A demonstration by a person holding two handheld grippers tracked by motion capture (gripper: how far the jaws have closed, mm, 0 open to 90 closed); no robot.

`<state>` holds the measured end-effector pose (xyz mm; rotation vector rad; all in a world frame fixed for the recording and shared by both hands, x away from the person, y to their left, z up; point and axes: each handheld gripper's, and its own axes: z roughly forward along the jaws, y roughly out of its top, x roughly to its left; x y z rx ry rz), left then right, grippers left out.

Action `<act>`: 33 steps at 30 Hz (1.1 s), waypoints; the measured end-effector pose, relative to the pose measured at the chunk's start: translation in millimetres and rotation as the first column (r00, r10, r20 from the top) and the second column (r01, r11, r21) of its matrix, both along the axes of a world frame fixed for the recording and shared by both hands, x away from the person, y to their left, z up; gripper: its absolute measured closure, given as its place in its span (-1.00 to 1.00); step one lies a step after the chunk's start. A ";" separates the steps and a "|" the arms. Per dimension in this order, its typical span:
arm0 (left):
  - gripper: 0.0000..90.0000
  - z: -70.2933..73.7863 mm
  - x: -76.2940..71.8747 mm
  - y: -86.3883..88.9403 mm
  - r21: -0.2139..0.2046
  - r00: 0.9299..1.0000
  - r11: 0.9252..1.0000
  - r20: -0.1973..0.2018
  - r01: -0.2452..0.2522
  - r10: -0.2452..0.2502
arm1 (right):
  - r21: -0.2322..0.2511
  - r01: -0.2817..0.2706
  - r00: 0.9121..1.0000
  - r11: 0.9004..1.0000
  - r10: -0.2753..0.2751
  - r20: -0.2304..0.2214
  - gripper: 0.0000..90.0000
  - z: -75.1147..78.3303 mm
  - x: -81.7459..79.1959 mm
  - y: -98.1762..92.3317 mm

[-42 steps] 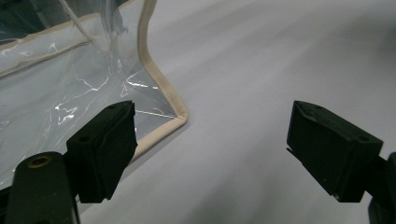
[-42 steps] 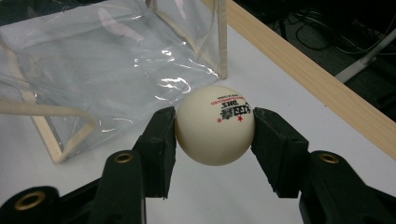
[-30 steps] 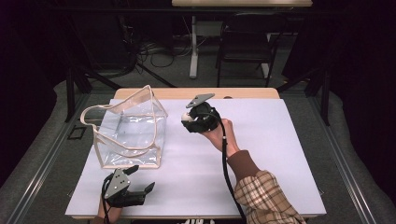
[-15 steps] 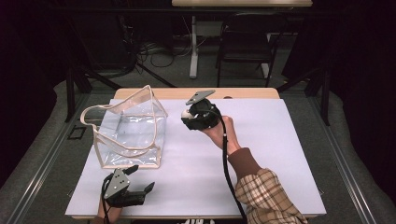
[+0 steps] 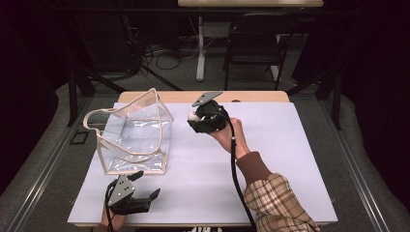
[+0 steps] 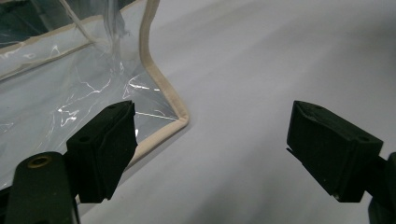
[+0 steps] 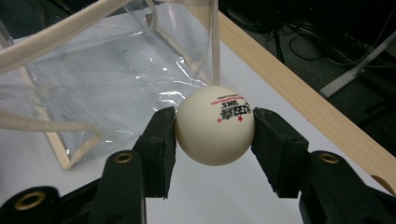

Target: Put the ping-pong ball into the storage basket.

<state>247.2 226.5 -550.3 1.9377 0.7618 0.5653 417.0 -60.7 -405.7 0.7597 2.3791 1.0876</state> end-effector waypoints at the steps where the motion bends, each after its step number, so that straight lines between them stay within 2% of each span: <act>1: -0.64 0.0 0.0 0.0 0.000 1.000 1.000 0.000 0.000 0.000 | 0.004 -0.001 1.000 1.000 0.001 0.000 0.12 2.4 -0.6 0.6; 33: -0.64 0.4 -0.1 0.2 0.000 1.000 1.000 0.006 -0.002 0.002 | -0.005 -0.033 0.999 0.999 0.033 0.028 0.12 22.0 -5.9 15.8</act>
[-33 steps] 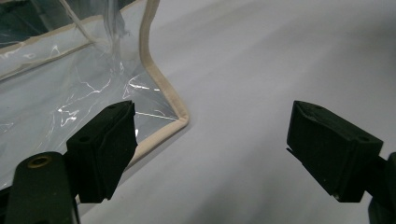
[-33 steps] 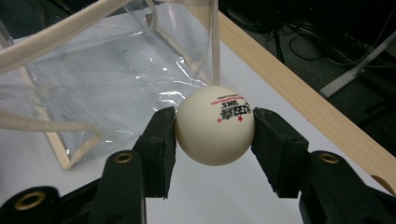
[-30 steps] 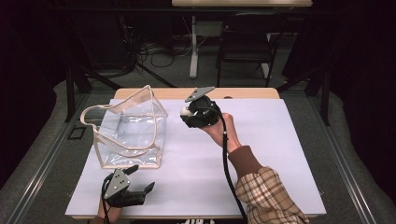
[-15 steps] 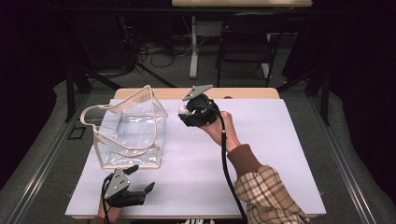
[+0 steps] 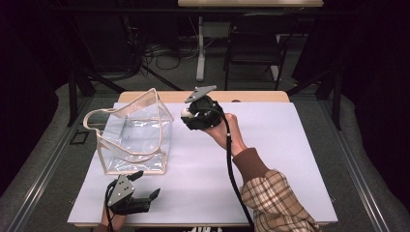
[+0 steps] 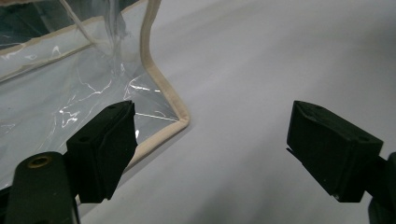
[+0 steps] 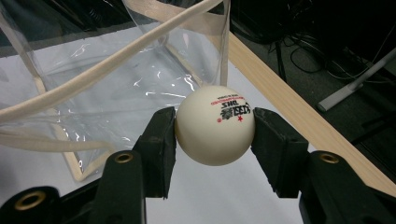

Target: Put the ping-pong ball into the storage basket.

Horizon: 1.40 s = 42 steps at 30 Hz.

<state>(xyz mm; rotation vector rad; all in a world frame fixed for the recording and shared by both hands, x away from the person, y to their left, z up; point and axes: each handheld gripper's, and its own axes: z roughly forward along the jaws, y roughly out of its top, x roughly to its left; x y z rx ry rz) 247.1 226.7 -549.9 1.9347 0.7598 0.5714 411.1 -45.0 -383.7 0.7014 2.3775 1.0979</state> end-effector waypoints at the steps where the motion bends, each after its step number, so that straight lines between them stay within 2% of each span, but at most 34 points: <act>1: -0.64 -0.1 0.0 -0.1 -0.001 1.000 1.000 -0.001 -0.001 0.001 | 0.001 -0.004 1.000 1.000 0.004 0.004 0.12 0.4 -0.1 0.5; 42: -0.64 0.2 0.0 -0.4 0.001 1.000 1.000 0.000 0.000 0.000 | -0.003 -0.051 0.998 0.999 0.051 0.023 0.12 16.1 -7.9 21.6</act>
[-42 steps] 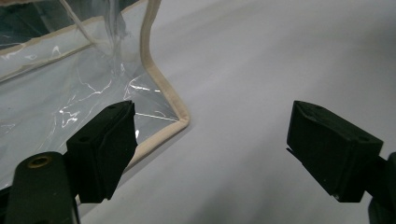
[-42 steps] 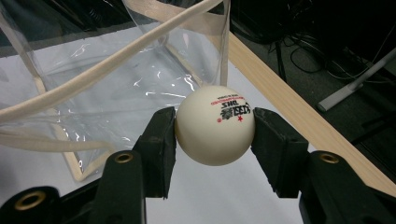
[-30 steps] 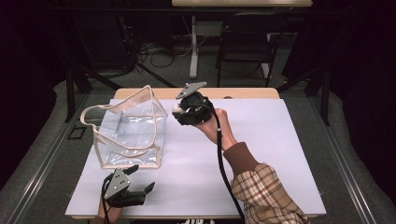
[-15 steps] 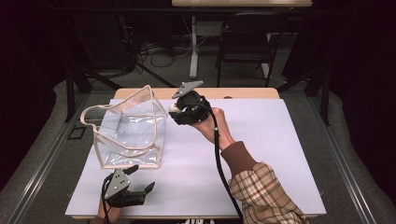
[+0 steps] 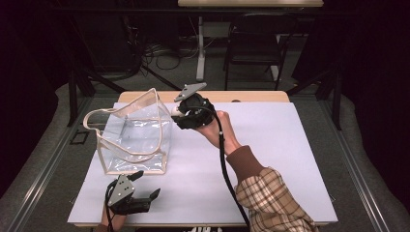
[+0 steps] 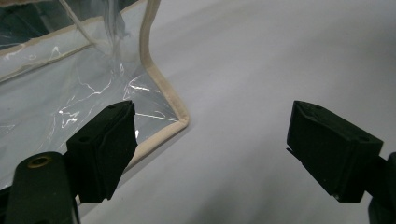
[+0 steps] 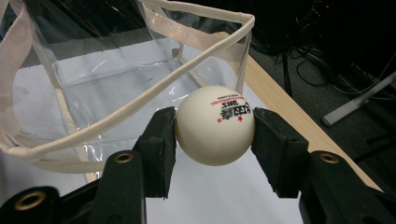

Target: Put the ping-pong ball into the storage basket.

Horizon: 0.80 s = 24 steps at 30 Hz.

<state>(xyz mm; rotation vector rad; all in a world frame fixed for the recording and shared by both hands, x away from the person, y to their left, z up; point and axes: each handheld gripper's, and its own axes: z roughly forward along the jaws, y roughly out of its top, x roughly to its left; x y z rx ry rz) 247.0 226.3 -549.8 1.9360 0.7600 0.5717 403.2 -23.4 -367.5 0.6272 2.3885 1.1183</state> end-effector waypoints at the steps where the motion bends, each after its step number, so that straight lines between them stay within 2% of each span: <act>1: -0.64 0.0 0.0 0.1 0.000 1.000 1.000 0.000 0.000 0.000 | 0.001 -0.001 1.000 1.000 0.001 0.000 0.12 1.3 -0.1 0.9; 24: -0.64 0.0 0.1 0.2 0.002 1.000 1.000 0.001 0.000 0.000 | -0.003 -0.022 1.000 1.000 0.022 0.003 0.12 7.0 -0.5 14.6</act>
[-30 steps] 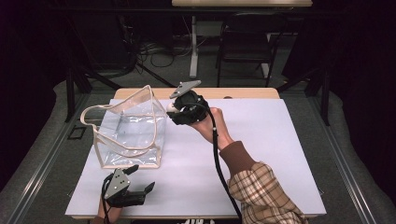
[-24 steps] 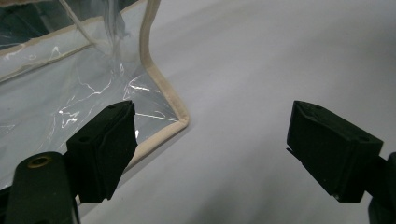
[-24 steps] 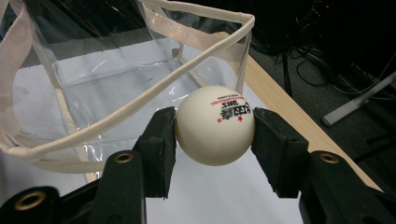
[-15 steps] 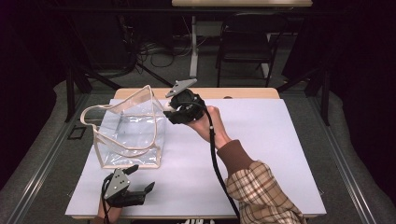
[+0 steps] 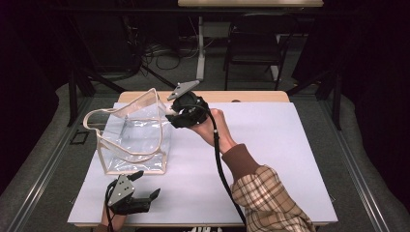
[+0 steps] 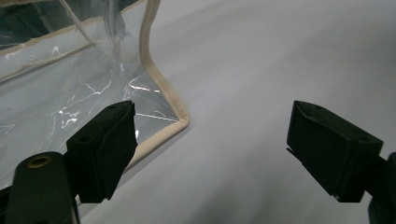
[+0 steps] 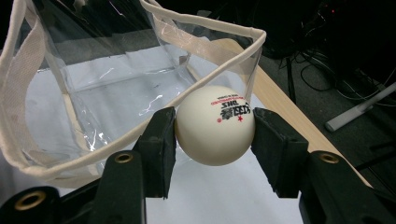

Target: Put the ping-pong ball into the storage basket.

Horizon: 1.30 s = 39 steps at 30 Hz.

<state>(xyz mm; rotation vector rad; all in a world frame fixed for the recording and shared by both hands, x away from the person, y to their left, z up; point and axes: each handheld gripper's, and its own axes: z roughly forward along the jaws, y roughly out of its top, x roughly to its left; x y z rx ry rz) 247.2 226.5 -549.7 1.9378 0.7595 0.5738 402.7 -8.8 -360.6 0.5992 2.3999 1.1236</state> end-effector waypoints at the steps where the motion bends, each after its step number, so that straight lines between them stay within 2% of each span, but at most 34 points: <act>1: -0.64 -0.1 0.1 0.0 -0.001 1.000 1.000 0.000 0.002 -0.002 | -0.001 -0.004 1.000 1.000 0.004 -0.001 0.12 0.6 -0.1 1.4; 39: -0.64 0.1 -0.1 0.4 -0.005 1.000 1.000 0.002 0.003 -0.003 | -0.023 -0.048 0.998 0.999 0.049 0.027 0.12 13.7 -9.1 28.7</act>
